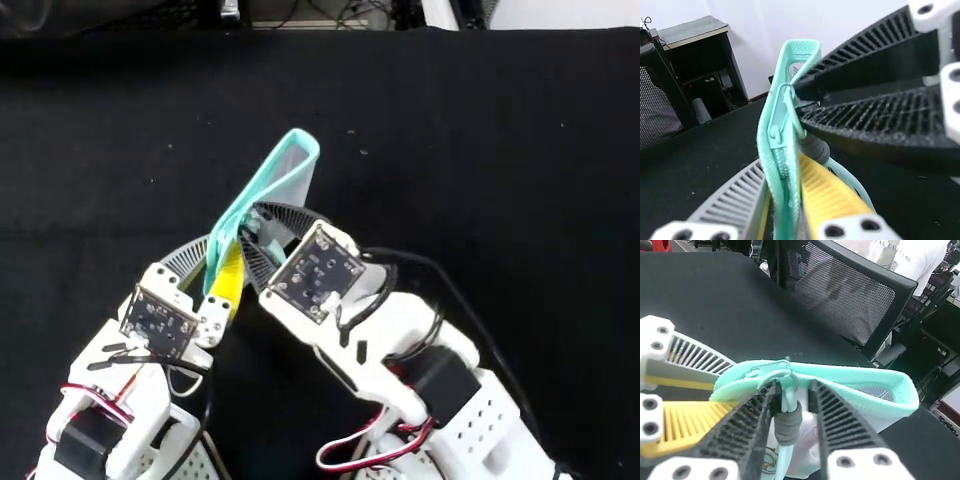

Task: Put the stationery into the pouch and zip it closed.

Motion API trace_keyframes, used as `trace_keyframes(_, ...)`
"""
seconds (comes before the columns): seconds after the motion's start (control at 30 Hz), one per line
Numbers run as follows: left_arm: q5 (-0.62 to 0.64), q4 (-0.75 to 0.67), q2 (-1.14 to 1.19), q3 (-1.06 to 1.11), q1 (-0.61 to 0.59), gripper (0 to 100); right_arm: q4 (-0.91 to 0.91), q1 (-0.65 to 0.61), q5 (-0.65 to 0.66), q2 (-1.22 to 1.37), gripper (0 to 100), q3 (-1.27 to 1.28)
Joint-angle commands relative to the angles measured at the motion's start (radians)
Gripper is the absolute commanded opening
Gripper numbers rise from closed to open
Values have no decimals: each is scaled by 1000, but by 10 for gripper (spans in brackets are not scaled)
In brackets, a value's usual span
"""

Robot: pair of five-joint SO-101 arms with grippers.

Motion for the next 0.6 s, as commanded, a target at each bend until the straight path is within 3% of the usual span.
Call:
trace_keyframes(0.0,-12,31,-2,31,15,29,-5,51,28,35,17,-4)
trace_keyframes(0.17,-12,31,-2,31,10,29,-5,153,26,31,12,-8)
trace_keyframes(0.47,-12,31,-2,31,5,29,44,140,25,12,15,-7)
trace_keyframes(0.57,-12,29,-2,31,5,29,106,89,25,-33,106,-8)
